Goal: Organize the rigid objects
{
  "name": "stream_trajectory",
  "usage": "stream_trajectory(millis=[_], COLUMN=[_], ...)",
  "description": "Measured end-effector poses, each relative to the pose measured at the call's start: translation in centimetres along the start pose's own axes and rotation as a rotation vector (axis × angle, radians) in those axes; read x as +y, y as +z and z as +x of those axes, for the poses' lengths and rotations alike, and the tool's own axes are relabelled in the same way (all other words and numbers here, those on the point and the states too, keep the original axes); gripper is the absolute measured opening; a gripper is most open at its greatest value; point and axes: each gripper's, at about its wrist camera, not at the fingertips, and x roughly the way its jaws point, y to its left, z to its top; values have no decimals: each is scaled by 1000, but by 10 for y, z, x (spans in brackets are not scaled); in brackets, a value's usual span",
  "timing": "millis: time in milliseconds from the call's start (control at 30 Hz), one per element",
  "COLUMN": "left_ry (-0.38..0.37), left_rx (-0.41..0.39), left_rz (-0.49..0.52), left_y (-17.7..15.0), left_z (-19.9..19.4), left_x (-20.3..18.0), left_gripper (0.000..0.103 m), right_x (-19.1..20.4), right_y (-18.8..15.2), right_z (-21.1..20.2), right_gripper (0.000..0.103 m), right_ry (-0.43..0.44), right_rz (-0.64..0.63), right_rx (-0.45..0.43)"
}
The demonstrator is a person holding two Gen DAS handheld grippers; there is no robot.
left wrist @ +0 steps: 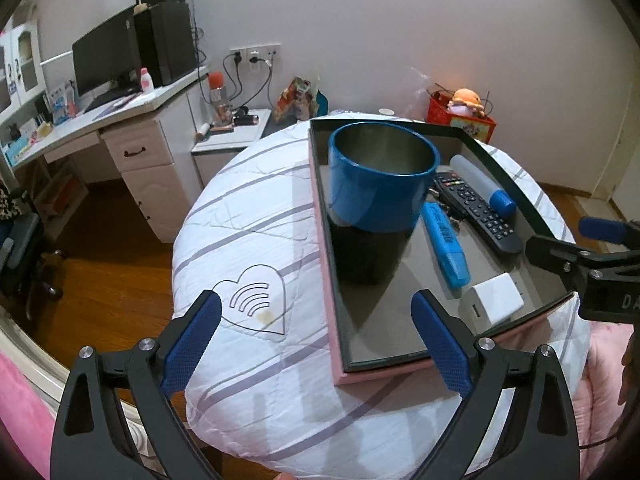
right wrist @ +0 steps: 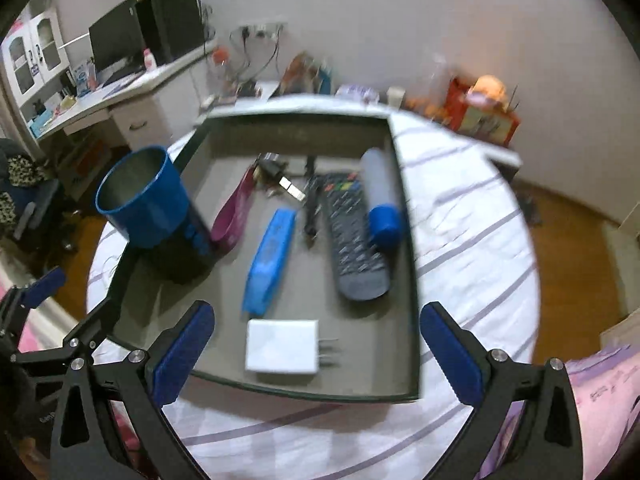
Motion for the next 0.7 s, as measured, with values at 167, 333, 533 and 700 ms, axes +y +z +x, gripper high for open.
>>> stream_trajectory(millis=[167, 333, 533, 700], left_ry=[25, 39, 35, -10], left_rx=[-18, -49, -90, -128], left_rz=[19, 18, 27, 12], left_y=[0, -4, -12, -20], left_z=[-9, -24, -45, -62], left_x=[-15, -23, -32, -32], left_gripper=[100, 102, 102, 103], right_x=[-2, -9, -26, -39], right_y=[-10, -21, -40, -61], right_z=[-21, -41, -79, -108], right_gripper=[103, 103, 103, 103], right_ry=[-29, -22, 21, 3], right_rz=[-29, -42, 9, 33], right_rx=[-98, -190, -354, -464])
